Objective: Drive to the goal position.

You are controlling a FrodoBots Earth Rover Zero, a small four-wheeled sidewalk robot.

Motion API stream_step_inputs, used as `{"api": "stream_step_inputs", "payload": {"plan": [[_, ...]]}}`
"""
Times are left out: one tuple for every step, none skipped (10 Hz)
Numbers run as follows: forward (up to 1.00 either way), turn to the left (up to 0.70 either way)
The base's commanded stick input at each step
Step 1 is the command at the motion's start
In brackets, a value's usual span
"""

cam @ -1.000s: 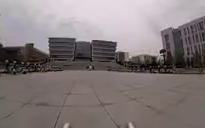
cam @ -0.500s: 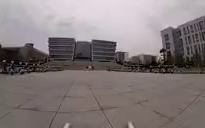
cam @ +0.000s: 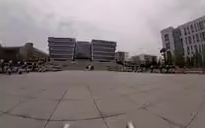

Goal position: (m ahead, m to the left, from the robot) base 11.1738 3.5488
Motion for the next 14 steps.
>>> {"api": "stream_step_inputs", "payload": {"plan": [[0.50, 0.00], [0.50, 0.00], [0.50, 0.05], [0.50, 0.10], [0.50, 0.14], [0.50, 0.19], [0.50, 0.23], [0.50, 0.25], [0.50, 0.16], [0.50, 0.00], [0.50, 0.00], [0.50, 0.00], [0.50, 0.00], [0.50, 0.00]]}}
